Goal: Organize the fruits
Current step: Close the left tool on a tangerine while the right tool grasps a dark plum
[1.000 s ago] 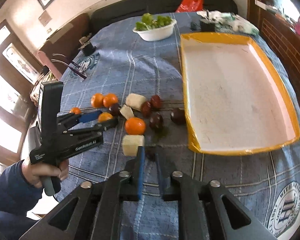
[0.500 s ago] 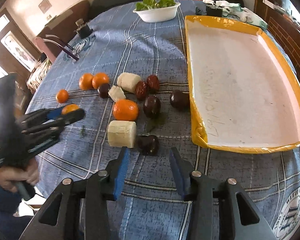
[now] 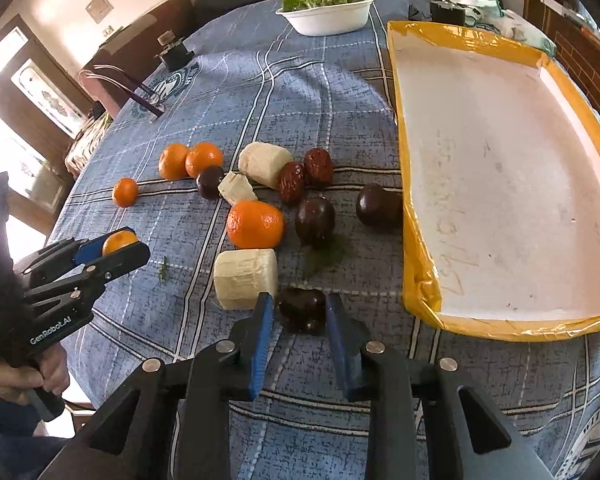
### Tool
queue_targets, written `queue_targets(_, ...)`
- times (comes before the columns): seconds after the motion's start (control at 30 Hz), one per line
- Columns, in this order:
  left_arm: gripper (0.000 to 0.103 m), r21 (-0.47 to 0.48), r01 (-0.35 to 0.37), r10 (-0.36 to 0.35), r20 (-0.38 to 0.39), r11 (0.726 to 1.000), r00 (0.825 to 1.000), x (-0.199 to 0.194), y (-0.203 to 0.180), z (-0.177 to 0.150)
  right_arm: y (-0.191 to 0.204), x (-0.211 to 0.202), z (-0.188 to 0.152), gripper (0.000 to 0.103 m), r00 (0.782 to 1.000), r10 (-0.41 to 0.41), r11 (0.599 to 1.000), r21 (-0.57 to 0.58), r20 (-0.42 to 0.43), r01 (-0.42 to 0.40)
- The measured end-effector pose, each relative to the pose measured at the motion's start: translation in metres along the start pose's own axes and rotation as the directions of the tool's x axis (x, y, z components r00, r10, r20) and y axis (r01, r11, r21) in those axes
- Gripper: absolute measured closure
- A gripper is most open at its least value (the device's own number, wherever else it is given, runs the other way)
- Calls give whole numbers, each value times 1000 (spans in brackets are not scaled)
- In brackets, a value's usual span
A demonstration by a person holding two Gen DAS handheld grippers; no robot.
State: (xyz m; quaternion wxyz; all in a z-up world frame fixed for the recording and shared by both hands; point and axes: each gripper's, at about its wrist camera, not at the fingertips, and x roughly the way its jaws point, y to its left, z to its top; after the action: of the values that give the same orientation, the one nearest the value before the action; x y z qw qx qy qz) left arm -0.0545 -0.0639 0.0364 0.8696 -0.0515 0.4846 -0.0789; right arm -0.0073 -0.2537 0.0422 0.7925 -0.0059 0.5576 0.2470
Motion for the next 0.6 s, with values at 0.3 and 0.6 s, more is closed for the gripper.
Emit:
queue_targets(0.3, 71, 9, 0, 0, 2, 1000, 1000, 0, -10, 4, -4, 2, -5, 73, 1000, 4, 999, -40, -17, -5)
queue_targets(0.6, 71, -4, -11, 11, -3, 1000, 1000, -4, -14, -1, 1, 10, -2, 74, 999, 33, 994, -108, -7, -33)
